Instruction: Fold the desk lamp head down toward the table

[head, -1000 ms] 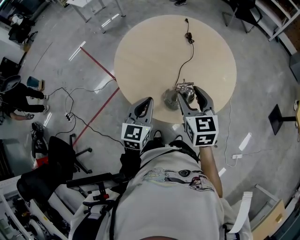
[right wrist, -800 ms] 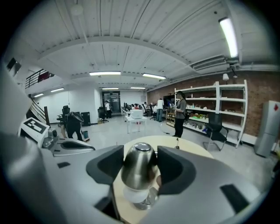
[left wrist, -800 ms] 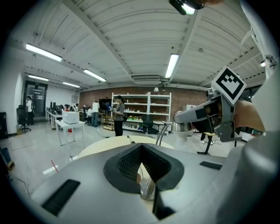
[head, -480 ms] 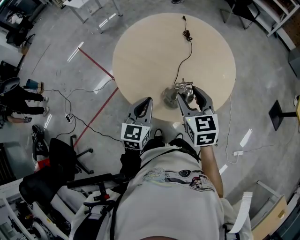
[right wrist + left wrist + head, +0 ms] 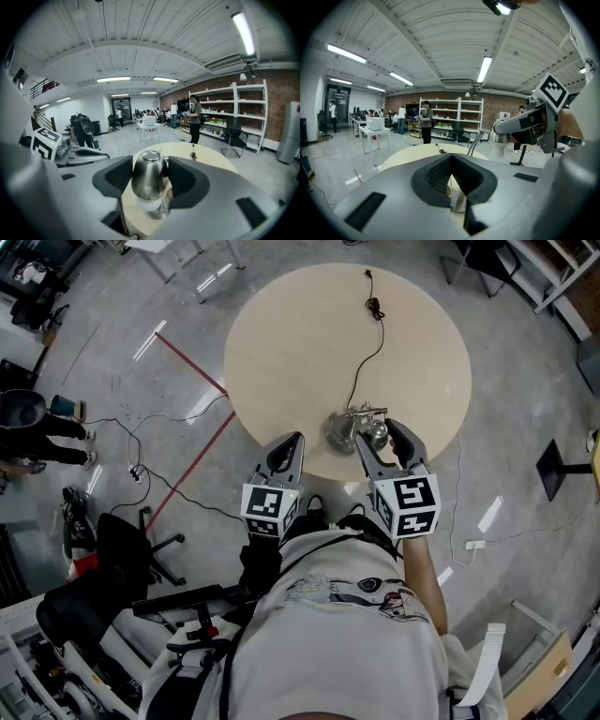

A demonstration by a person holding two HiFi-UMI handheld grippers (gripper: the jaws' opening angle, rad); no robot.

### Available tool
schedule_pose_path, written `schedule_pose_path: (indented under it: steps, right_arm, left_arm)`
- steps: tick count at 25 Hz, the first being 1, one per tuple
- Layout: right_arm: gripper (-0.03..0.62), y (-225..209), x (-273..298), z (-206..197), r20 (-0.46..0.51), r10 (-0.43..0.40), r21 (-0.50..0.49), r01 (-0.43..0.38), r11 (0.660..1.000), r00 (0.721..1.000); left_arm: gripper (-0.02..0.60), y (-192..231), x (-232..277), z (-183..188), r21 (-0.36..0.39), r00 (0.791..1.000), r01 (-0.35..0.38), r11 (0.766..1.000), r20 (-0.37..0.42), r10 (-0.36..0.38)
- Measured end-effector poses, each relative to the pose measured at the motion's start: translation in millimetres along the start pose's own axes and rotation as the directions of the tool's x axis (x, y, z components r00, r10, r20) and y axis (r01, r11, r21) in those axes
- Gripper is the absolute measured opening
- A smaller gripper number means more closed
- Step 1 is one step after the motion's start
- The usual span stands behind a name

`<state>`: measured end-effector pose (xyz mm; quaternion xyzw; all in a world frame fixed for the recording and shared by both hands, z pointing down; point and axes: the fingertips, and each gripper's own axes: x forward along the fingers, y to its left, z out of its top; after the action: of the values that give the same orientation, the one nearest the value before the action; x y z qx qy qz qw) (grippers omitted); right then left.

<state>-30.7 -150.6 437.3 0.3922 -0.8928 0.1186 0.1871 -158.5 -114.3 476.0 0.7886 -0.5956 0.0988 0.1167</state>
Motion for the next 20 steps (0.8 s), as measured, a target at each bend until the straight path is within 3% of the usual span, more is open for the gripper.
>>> schedule_pose_path:
  steps: [20]
  right_arm:
    - [0.243,15.2,-20.0,-59.1,-0.074,0.005,-0.055,-0.009,0.998,0.997]
  left_arm:
    - [0.003,-17.8,9.0,-5.8,0.016,0.999,0.046,0.999,-0.028,-0.046]
